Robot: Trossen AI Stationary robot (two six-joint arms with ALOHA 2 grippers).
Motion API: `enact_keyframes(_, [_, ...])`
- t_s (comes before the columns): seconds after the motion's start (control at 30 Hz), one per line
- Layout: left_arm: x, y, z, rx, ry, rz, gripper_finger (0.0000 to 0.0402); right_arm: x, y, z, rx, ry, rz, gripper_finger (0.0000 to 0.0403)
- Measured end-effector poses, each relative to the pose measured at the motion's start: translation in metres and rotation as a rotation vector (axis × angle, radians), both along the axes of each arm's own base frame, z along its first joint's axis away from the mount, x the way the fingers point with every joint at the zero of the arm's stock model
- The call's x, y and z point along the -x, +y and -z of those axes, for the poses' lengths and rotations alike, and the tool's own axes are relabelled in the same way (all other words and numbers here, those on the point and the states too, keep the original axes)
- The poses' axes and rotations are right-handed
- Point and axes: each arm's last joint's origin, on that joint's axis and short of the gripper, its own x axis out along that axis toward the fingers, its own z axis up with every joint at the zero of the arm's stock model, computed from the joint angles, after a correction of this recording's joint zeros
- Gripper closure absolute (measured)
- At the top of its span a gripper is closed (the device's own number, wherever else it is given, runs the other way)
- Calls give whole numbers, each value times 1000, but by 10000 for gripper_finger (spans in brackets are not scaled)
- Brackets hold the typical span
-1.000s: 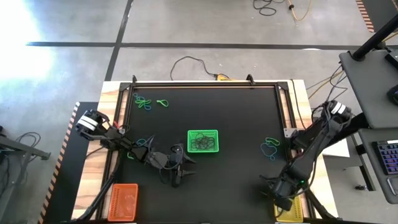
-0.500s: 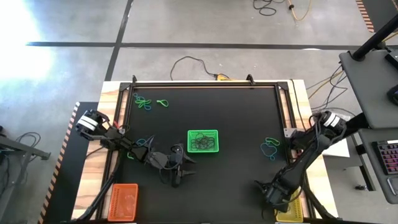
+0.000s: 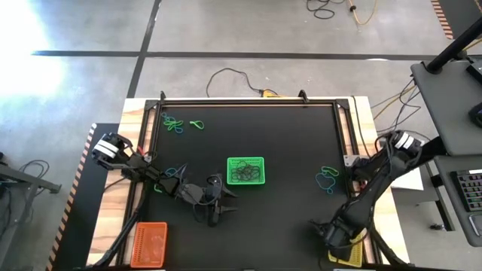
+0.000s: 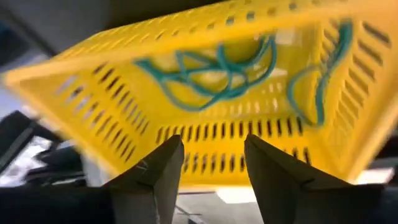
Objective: Sort rubber bands into baskets
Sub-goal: Put the blue rubber band into the yellow basket
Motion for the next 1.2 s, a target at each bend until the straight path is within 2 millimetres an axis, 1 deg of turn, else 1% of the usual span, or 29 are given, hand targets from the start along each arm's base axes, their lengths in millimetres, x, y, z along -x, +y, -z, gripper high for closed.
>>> enact_keyframes(0.1, [0,0,0,0,0,0,193,0,-2,-20,22,-42,22,229])
enact_keyframes(0.23, [0,0,0,0,1,0,193,-2,-10,-51,129,-237,51,227])
enact_keyframes(0.33, [0,0,0,-1,2,0,193,-4,-21,-72,250,-371,83,227])
enact_keyframes(0.4, [0,0,0,-5,1,1,193,-5,-33,-80,360,-422,103,227])
enact_keyframes(0.47, [0,0,0,-14,-1,4,193,-9,-49,-80,469,-412,122,227])
enact_keyframes(0.53, [0,0,0,-17,-2,5,193,-14,-67,-69,519,-347,114,227])
enact_keyframes(0.63, [0,0,0,-18,-2,5,193,-18,-95,-40,531,-226,70,227])
enact_keyframes(0.77, [0,0,0,-26,1,8,193,-14,-130,1,485,-72,55,227])
enact_keyframes(0.87, [1,0,2,-35,18,9,193,-7,-151,21,482,-6,94,227])
enact_keyframes(0.93, [1,0,3,-37,23,9,193,-6,-158,29,478,0,127,227])
enact_keyframes(1.03, [1,0,3,-39,27,8,193,-6,-164,39,454,-24,147,227])
enact_keyframes(1.1, [1,0,3,-39,27,8,193,-7,-165,43,435,-46,159,227])
enact_keyframes(1.2, [1,0,3,-28,28,5,193,-6,-166,45,428,-34,161,227])
